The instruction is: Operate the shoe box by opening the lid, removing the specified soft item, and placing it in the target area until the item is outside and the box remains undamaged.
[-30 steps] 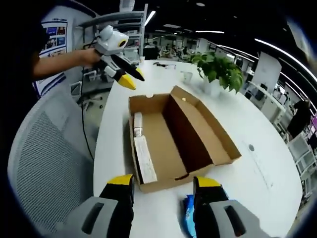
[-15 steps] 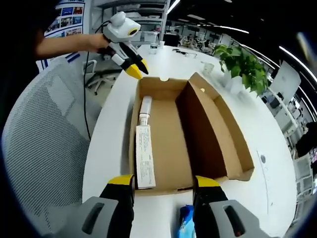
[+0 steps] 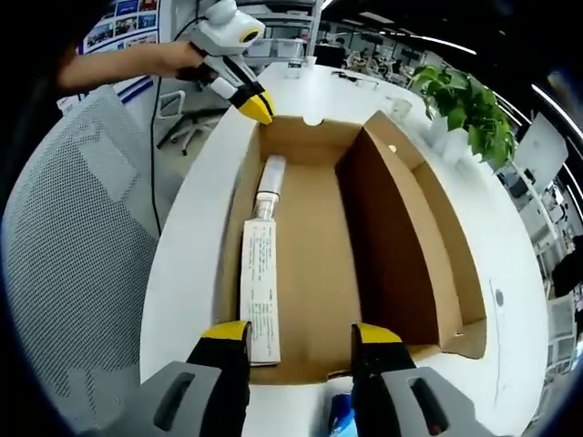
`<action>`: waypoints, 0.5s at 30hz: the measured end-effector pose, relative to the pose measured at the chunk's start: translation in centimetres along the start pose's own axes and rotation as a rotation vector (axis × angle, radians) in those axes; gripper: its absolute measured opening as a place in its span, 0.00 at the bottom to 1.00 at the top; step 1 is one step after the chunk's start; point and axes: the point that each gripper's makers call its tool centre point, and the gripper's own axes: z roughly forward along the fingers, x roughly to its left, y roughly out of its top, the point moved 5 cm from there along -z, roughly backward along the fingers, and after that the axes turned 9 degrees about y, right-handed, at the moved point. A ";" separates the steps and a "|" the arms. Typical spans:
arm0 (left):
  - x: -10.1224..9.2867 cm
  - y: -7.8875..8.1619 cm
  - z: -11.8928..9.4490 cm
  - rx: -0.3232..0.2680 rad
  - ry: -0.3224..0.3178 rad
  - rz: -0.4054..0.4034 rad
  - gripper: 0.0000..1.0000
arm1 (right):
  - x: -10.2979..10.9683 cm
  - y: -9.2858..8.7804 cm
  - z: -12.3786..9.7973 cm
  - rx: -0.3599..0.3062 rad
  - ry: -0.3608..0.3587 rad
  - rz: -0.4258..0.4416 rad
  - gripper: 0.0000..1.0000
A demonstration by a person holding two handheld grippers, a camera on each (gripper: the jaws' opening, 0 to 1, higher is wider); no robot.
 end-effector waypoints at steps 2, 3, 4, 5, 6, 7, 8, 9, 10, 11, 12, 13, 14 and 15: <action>0.0 0.0 0.0 -0.001 -0.002 -0.008 0.05 | -0.1 0.0 0.0 0.003 -0.003 -0.002 0.42; 0.0 0.0 0.0 -0.003 -0.004 -0.008 0.05 | -0.2 0.1 0.0 -0.001 -0.001 0.005 0.43; 0.0 0.0 0.0 -0.004 -0.004 -0.010 0.05 | -0.3 0.0 0.0 -0.001 -0.003 0.012 0.43; 0.0 0.0 0.0 -0.005 -0.004 -0.014 0.05 | -0.5 0.0 -0.1 -0.003 -0.013 0.008 0.43; 0.0 0.0 0.0 -0.006 -0.003 -0.015 0.05 | -0.6 0.0 -0.1 -0.003 -0.022 0.011 0.43; 0.0 -0.1 0.0 -0.007 -0.003 -0.014 0.05 | -0.8 0.0 -0.2 -0.002 -0.033 0.014 0.43; -0.1 -0.1 -0.1 -0.009 -0.002 -0.015 0.05 | -0.9 0.1 -0.2 -0.004 -0.038 0.015 0.43; -0.1 -0.1 -0.1 -0.009 -0.001 -0.015 0.05 | -0.9 0.1 -0.3 -0.004 -0.038 0.016 0.43; -0.1 -0.1 -0.1 -0.010 -0.001 -0.014 0.05 | -0.9 0.0 -0.3 0.009 -0.045 0.003 0.42; -0.1 -0.1 -0.1 -0.010 -0.001 -0.015 0.05 | -0.8 0.0 -0.3 0.007 -0.043 0.001 0.43; -0.1 0.0 -0.1 -0.010 -0.001 -0.015 0.05 | -0.7 0.2 -0.3 -0.010 -0.031 0.012 0.43; -0.1 -0.1 -0.1 -0.010 -0.001 -0.016 0.05 | -0.5 0.4 -0.3 -0.026 -0.019 0.020 0.43; -0.1 0.0 -0.1 -0.010 -0.001 -0.018 0.05 | -0.4 0.6 -0.3 -0.045 -0.016 0.020 0.43; 0.0 0.0 -0.1 -0.011 -0.002 -0.018 0.05 | -0.3 0.8 -0.2 -0.055 -0.009 0.024 0.43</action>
